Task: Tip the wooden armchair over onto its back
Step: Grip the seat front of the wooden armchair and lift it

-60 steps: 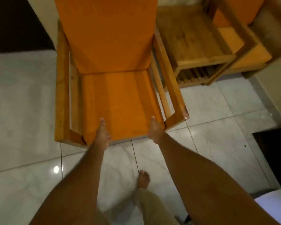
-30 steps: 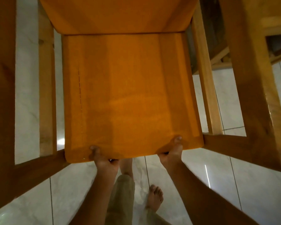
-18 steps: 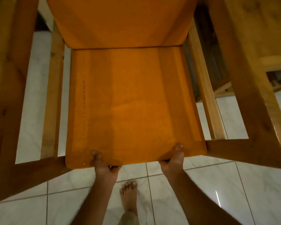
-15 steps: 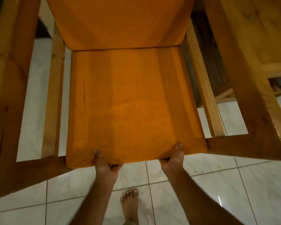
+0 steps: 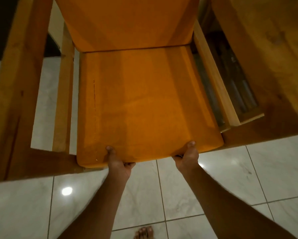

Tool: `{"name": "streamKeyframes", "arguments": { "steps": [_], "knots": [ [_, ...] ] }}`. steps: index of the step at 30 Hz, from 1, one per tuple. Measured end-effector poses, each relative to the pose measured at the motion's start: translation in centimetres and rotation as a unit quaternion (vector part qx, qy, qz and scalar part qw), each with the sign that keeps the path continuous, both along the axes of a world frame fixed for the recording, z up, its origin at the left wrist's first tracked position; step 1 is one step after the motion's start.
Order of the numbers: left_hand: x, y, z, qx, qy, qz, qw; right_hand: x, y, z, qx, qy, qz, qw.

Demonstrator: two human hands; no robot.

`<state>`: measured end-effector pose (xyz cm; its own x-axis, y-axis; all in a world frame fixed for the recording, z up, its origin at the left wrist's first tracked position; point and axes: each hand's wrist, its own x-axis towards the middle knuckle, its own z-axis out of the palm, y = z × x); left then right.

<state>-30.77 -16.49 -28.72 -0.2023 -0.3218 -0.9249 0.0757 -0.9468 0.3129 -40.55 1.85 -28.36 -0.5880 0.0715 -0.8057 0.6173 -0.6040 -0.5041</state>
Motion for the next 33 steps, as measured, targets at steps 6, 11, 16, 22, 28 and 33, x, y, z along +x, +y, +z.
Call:
{"name": "streamKeyframes", "arguments": {
  "steps": [6, 11, 16, 22, 28, 33],
  "knots": [
    [-2.2, -2.9, -0.4, -0.007, 0.01, -0.024, 1.0, -2.6, -2.7, -0.3, 0.002, -0.023, -0.008, 1.0],
    [-3.5, -3.0, 0.1, 0.004, 0.016, -0.017, 1.0, -4.0, -3.2, -0.2, 0.018, -0.041, -0.019, 0.999],
    [-4.3, -3.1, 0.4, -0.015, 0.017, -0.032, 0.999, -4.2, -2.5, -0.4, 0.015, -0.006, 0.01, 1.0],
    [-4.9, -3.8, 0.7, -0.034, 0.035, -0.057, 0.997, -4.5, -2.5, -0.5, -0.008, 0.021, 0.036, 0.999],
    [-4.0, -4.8, 1.1, -0.049, 0.051, -0.109, 0.992, -4.0, -2.6, -0.1, -0.011, 0.01, 0.056, 0.998],
    [-2.3, -5.3, 3.8, -0.027, 0.02, -0.186, 0.982, -2.2, -4.0, 3.2, -0.005, -0.01, 0.042, 0.999]
  ]
}}
